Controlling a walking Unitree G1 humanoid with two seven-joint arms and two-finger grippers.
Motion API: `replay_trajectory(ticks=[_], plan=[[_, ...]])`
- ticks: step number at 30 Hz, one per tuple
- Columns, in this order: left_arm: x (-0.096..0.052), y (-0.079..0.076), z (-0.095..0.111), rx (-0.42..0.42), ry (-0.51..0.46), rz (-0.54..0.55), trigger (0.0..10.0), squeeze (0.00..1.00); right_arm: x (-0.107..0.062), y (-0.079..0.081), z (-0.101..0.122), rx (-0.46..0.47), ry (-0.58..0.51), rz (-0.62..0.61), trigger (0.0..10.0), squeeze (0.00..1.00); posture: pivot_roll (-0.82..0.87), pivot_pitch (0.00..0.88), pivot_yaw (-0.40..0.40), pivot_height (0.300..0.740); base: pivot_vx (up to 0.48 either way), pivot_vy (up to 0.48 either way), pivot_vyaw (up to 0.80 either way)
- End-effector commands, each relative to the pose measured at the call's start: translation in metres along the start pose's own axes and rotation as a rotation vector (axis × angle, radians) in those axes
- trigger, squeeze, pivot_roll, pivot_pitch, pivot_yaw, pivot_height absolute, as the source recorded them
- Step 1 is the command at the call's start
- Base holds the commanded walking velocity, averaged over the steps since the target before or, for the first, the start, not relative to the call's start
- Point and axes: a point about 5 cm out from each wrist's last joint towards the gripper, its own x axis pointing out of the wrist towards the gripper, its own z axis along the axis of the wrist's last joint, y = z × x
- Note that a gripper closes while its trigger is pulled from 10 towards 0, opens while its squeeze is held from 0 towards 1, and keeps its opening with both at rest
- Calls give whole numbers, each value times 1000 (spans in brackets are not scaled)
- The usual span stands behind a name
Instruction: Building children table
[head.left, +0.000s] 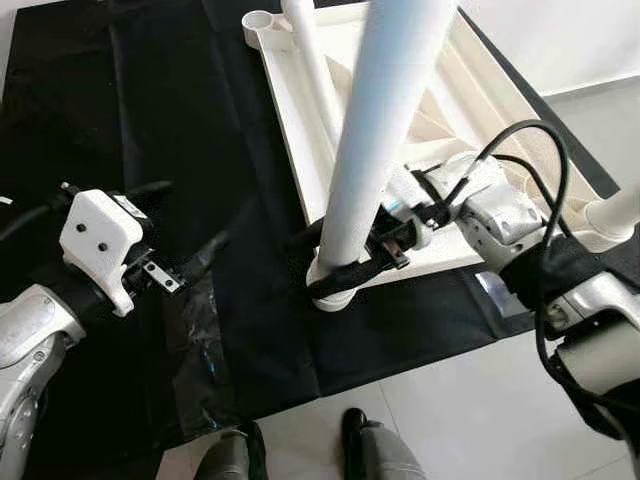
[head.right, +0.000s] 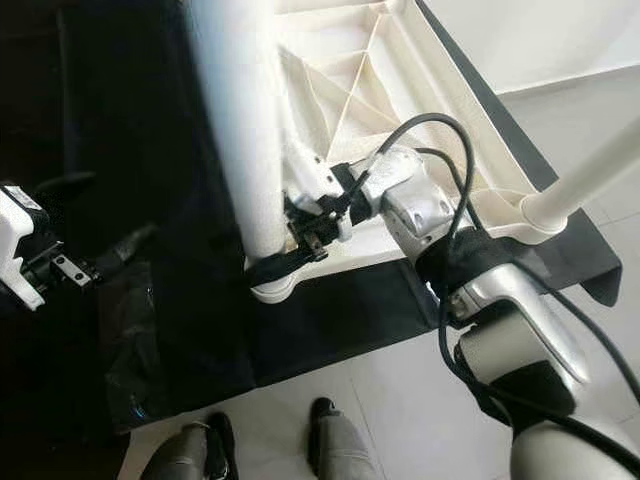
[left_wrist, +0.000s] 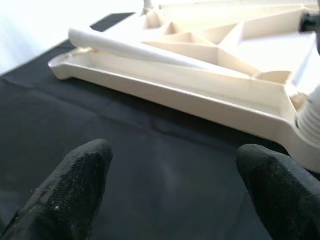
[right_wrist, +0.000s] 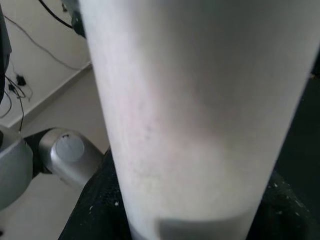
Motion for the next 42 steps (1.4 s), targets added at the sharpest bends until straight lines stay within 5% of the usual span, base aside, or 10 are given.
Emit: replay_trajectory(ticks=[1, 9, 18, 29, 42], plan=[[-2, -7, 0, 8, 17, -42, 10000, 0, 12, 18, -38, 163, 105, 98, 10000, 0, -102, 376, -38, 740, 0, 0, 0], [-5, -10, 0, -13, 32, -55, 10000, 0, 13, 13, -33, 190, 62, 103, 10000, 0, -97, 383, -47, 740, 0, 0, 0], [-5, -14, -2, -18, 43, -67, 10000, 0, 9, 14, -34, 295, -119, 35, 10000, 0, -97, 387, -44, 740, 0, 0, 0], [-2, -16, 0, -20, 39, -83, 10000, 0, 7, 22, -38, 211, 27, 91, 10000, 0, -90, 376, -31, 740, 0, 0, 0], [-4, -19, 1, -21, 40, -92, 10000, 0, 10, 23, -40, 207, -24, 75, 10000, 0, -84, 370, -32, 740, 0, 0, 0]])
